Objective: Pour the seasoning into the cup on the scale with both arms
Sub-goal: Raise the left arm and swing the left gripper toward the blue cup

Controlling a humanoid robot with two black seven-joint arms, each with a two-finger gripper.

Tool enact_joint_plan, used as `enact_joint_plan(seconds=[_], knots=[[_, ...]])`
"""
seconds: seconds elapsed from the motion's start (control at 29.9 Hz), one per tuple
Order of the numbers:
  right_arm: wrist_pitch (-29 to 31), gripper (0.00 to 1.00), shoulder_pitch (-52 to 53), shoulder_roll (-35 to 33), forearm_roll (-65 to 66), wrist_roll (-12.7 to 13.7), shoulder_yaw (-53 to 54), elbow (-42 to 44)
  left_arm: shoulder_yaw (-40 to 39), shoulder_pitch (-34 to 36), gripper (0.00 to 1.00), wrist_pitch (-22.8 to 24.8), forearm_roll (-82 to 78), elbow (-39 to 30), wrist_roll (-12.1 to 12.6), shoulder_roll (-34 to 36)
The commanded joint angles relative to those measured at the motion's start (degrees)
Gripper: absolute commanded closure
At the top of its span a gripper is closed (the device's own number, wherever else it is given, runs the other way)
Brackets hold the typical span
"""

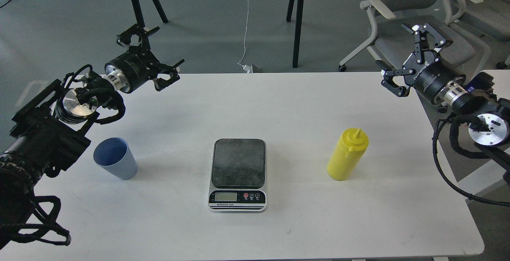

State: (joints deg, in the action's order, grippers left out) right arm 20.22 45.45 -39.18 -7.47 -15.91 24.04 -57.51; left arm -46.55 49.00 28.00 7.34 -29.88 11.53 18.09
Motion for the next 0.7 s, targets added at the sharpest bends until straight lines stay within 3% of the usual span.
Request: enact_joint_plan(seconds=[0.0,0.07,0.53,0.67], knots=[[0.0,0.01,-0.01,0.07,0.0,0.0,0.13,0.11,-0.47,0.39,0.0,0.0,0.39,0.0,-0.45,-0.33],[0.0,0.01,-0.01,0.16,0.09,0.0,0.22,0.29,-0.47,0.66,0.0,0.0,0.56,-0.09,0.42,-0.86],[0.0,0.01,0.25,1.47,0.26,0.0,0.22,0.38,-1.53,6.19,0.0,0.0,0.57,0.17,-0.54,-1.3],[0.0,0.01,0.69,2.09,0.26,0.09,0.31,0.29,-1.09,6.54,0.0,0.0,-2.41,0.26,-2.47,0.18]])
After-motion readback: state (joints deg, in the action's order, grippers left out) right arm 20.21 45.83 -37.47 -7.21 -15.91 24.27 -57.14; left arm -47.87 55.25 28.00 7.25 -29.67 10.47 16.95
